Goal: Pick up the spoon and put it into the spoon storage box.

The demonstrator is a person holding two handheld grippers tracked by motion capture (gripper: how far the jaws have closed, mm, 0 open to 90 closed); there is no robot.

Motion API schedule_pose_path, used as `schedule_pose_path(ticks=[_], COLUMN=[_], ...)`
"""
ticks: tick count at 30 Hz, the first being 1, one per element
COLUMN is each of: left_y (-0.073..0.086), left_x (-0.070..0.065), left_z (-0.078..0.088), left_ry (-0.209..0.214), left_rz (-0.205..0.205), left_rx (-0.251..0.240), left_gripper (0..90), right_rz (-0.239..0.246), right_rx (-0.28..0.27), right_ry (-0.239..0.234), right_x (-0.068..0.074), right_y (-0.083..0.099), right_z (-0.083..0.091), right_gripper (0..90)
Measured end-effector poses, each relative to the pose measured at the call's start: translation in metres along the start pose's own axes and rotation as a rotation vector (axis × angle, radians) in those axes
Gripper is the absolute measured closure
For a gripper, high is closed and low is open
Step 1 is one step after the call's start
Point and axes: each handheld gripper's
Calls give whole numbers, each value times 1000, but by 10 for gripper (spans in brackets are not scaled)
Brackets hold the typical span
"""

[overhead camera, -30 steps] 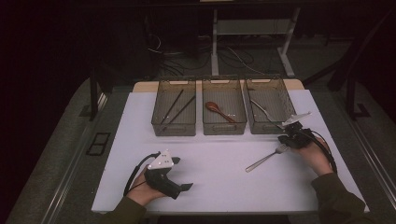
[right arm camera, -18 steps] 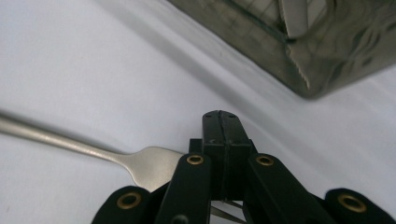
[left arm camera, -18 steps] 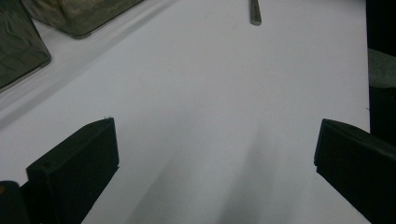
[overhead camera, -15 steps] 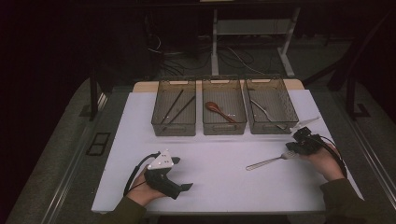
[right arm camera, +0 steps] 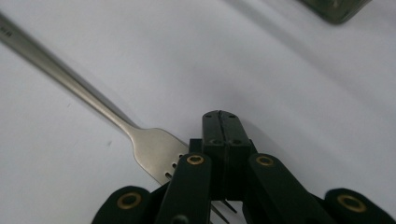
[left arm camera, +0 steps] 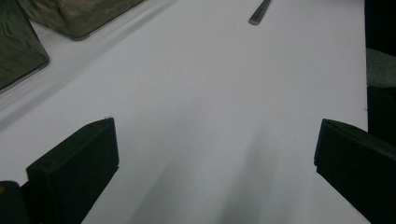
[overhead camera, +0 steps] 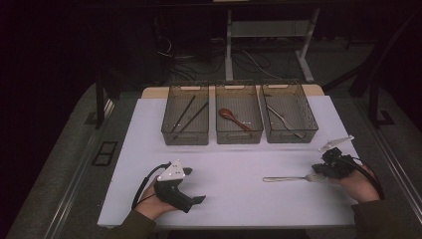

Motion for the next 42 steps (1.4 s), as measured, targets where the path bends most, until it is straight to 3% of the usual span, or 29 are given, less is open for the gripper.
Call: schedule_pose_path(ticks=[7,12,15,20,23,31,42], left_y=[-1,-1,0,-1,-1,0,0], left_x=[-1,-1,0,-1,0,-1,-1], left_z=[0,0,0,0,0,0,0], left_ry=[-2,-4,-3,-4,-3,-2,-5], left_rz=[0,0,1,0,-2,0,5], left_rx=[0,-4,-1,-5,-1,1,-4], left_gripper=[0,0,0,0,0,0,0], right_rz=[3,-1,-1,12,53,214,377], right_rx=[9,-39,-62,-107,-108,-43,93], right_ry=[-19,-31,-53,-129,-172,-224,-195], right_x=[2,0,1,2,8,32,48], right_y=[13,10,9,7,4,-7,-19], right_z=[7,13,16,20,22,13,-3], right_gripper=[900,900,899,795,720,693,692])
Point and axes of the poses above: each handheld gripper's, and its own axes: z roughly backward along the jaws, y roughly out of its underside, x roughly to its left, and after that the axes turned 8 degrees about -z, right-handed
